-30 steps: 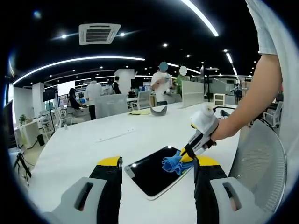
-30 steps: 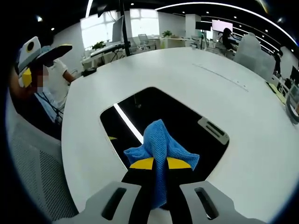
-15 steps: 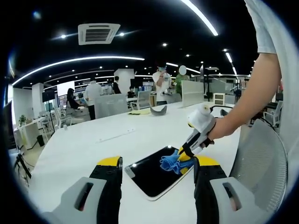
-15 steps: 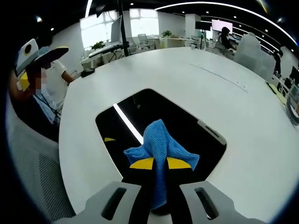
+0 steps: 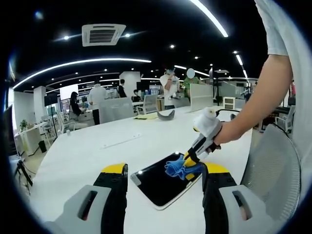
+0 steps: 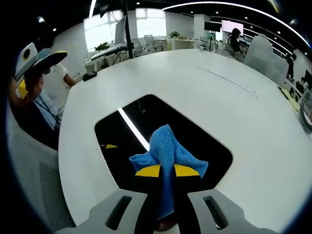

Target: Wipe the mirror surface with the cleaning cloth until all visible marks leave the cleaned area.

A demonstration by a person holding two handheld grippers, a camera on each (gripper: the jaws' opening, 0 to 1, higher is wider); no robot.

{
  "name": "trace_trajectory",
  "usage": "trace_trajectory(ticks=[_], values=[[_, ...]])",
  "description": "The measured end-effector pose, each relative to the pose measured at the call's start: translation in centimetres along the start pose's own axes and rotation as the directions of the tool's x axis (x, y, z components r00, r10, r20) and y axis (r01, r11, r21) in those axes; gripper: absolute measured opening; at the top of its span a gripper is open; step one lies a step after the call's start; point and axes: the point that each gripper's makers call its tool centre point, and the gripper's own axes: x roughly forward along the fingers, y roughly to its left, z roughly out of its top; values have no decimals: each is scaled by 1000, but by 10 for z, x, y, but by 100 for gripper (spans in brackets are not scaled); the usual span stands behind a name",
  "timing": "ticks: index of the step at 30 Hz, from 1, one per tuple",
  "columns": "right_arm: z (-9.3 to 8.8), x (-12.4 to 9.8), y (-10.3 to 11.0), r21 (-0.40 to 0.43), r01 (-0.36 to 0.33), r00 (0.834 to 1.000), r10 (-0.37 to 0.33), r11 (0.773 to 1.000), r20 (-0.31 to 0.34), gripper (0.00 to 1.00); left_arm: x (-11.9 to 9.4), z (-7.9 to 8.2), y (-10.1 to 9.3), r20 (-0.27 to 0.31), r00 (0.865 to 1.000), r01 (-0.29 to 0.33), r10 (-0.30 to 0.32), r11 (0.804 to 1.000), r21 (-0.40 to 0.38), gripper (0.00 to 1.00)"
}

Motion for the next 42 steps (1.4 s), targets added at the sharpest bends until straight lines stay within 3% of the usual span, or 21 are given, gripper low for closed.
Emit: trace_trajectory(ticks=[42], values=[[22,18,-35,5,30,999,-30,1000,-11,3,2,-1,5,-9,1000,-2,2,1000,1,62]])
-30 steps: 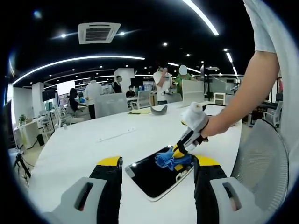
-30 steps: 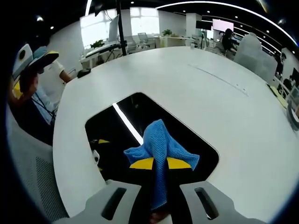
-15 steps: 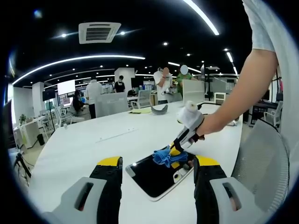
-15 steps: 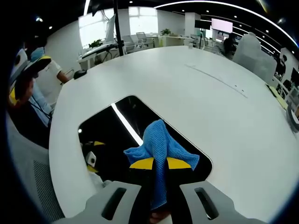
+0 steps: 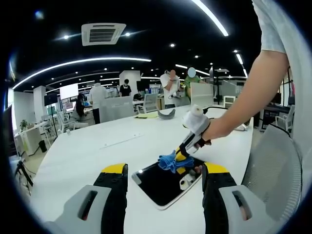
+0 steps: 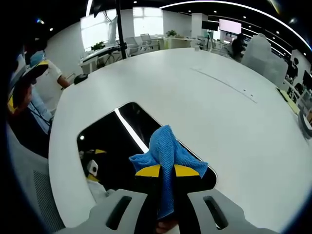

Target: Wipe the mirror surface with the cleaning cloth until all visible marks leave the cleaned area.

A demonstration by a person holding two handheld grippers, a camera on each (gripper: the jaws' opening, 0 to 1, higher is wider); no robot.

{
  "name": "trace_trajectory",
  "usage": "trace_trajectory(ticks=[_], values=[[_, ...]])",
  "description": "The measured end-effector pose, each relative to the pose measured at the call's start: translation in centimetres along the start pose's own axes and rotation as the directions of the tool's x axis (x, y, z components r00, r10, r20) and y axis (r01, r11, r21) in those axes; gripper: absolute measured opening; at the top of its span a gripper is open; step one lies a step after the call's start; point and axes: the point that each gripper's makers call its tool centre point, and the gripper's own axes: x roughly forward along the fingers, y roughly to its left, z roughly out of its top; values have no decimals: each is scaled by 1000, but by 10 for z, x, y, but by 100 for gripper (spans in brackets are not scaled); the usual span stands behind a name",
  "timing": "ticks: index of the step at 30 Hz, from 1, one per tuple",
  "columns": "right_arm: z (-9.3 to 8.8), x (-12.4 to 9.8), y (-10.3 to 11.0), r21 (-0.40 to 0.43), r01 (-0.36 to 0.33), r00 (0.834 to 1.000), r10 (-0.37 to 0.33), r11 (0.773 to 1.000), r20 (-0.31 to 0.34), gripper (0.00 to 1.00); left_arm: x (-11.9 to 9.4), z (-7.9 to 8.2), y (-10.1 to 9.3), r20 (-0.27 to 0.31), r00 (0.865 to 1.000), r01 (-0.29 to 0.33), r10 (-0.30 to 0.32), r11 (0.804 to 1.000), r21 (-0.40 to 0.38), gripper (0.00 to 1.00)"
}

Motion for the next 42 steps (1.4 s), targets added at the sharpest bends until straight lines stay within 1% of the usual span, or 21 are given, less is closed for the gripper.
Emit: trace_trajectory(ticks=[15,42], values=[[4,4,-8,-1,7,1000,-7,1000,-1,4,0,-3,2,-5,1000,-2,2,1000,-2,62],[13,12,-21,6,17,1000,-17,1000,-7,4,1,-3,2,-9,1000,-2,2,1000,-3,62]])
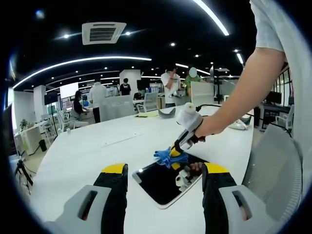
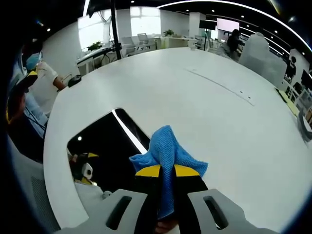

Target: Wipe the mirror surface with the cleaning cloth until all visible marks leave the cleaned area.

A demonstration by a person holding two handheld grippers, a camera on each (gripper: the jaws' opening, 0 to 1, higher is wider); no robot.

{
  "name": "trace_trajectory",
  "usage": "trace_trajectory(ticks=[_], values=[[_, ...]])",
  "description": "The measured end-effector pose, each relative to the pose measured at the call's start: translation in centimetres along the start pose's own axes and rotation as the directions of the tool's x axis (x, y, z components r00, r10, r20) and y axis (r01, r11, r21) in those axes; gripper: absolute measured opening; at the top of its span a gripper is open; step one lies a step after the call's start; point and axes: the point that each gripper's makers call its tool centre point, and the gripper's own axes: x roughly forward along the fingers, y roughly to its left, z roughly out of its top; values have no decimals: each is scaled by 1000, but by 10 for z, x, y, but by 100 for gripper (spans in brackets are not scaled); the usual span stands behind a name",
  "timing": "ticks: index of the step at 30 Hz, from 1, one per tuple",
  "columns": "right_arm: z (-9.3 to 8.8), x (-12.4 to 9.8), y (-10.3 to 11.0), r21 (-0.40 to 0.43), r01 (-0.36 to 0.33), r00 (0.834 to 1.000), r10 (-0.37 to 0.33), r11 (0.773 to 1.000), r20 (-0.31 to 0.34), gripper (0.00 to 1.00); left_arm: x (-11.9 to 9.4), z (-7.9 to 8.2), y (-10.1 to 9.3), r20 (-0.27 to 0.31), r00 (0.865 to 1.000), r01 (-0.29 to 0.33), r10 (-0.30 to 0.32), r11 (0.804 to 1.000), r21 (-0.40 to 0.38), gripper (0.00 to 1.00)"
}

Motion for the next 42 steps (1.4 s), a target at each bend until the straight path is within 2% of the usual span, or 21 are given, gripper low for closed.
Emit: trace_trajectory(ticks=[42], values=[[14,13,14,2,-30,999,30,1000,19,4,-1,0,2,-3,1000,-6,6,1000,3,62]])
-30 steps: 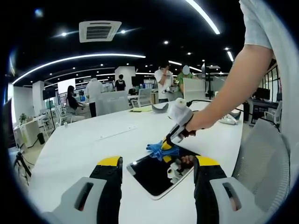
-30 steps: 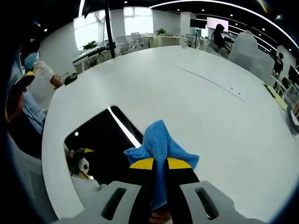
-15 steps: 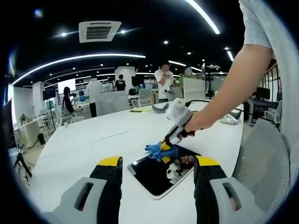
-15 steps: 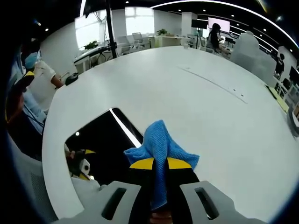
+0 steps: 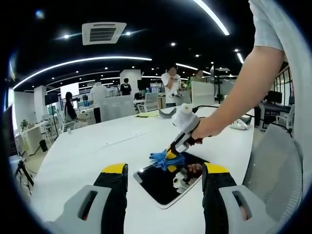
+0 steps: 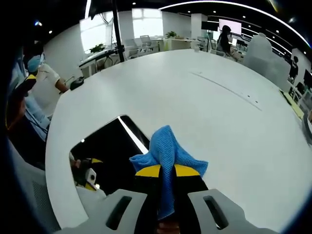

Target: Wipe the mirror surface with the cleaning cloth until all visible marks leave the cleaned area.

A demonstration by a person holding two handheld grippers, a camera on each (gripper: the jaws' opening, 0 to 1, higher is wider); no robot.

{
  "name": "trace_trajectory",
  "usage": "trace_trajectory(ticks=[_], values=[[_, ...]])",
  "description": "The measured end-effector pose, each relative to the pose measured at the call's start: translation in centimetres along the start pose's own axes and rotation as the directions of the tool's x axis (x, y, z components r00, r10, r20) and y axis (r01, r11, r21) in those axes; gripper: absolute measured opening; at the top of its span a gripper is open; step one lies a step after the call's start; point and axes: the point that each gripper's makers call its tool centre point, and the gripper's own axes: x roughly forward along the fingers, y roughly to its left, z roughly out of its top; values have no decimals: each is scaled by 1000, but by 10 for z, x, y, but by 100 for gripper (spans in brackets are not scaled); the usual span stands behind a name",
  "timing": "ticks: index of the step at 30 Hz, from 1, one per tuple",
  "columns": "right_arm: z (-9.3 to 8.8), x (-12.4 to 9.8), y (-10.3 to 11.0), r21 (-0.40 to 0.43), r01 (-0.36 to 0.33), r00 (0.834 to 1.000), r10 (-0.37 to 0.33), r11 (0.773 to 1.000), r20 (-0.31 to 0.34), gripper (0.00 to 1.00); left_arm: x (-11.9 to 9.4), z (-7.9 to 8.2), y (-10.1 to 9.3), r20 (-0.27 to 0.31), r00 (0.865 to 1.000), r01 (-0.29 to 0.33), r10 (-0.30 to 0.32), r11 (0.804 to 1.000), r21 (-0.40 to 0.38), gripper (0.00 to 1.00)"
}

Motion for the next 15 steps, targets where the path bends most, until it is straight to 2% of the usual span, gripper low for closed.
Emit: trace_trajectory(ticks=[15], values=[[-3,-3,9,-19,-12,1000,12,1000,-2,4,-2,1,-1,2,1000,-3,3,1000,-2,62]])
